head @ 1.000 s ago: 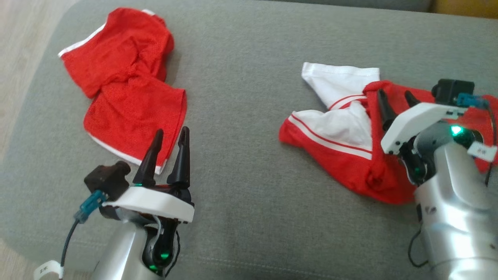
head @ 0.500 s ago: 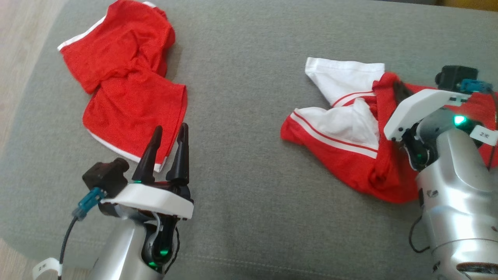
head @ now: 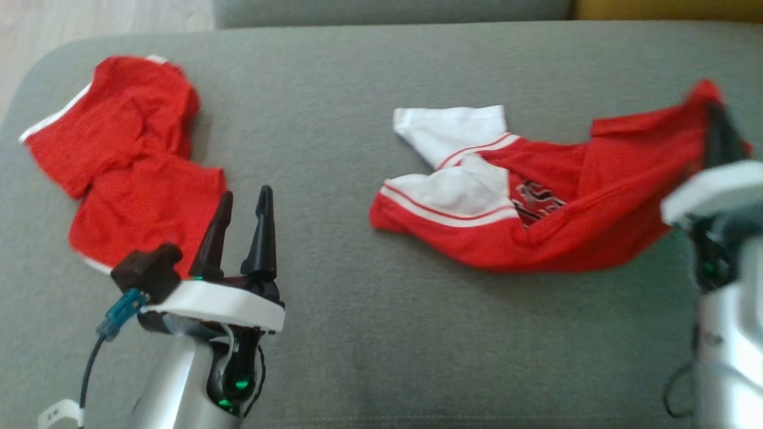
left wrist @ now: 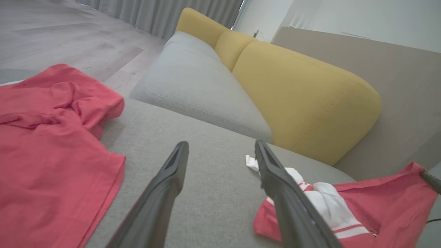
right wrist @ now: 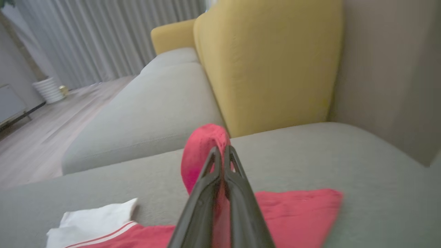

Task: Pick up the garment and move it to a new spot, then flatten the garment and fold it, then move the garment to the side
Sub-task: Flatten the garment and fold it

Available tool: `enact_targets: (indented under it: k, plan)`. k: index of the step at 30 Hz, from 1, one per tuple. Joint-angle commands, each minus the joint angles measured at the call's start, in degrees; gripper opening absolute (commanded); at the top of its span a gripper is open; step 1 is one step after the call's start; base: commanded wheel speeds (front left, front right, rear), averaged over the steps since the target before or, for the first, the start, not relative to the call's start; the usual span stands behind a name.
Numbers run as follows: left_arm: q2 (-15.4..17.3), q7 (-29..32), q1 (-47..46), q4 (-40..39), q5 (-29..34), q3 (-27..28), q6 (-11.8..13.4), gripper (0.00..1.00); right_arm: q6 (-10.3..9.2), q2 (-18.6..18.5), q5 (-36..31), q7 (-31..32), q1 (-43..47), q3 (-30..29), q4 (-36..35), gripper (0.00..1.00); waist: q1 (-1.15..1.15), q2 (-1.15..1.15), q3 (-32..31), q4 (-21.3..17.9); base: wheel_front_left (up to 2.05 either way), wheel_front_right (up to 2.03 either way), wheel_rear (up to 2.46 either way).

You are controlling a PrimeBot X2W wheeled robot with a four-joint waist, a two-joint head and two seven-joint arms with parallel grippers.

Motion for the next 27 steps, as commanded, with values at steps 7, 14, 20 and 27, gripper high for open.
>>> enact_targets:
  k: [7,14,20,27]
  plan:
    - [0.5,-0.7,-0.3,-2.7,0.0,2.4,0.6,1.00,0.11,0.4,1.0,4.9,10.8,-7.7,-15.0,0.00,0.00,0.00,-2.4,-4.9,0.00,0.00,0.00]
    - [0.5,-0.7,-0.5,-2.6,0.1,2.3,0.4,1.00,0.11,0.5,3.1,8.5,18.5,-10.2,-13.2,0.72,0.00,0.00,-2.1,-6.2,0.00,0.00,0.00]
    - [0.5,-0.7,-0.7,-2.2,0.3,2.4,0.1,1.00,0.11,0.5,2.1,3.1,18.4,-7.8,-10.8,1.00,0.00,0.00,-1.9,-6.7,0.00,0.00,0.00]
    - [0.5,-0.7,-0.8,-1.9,0.5,2.0,-0.2,1.00,0.11,0.5,6.7,-5.9,17.9,5.8,-15.4,1.00,0.00,0.00,-2.1,-6.1,0.00,0.00,0.00]
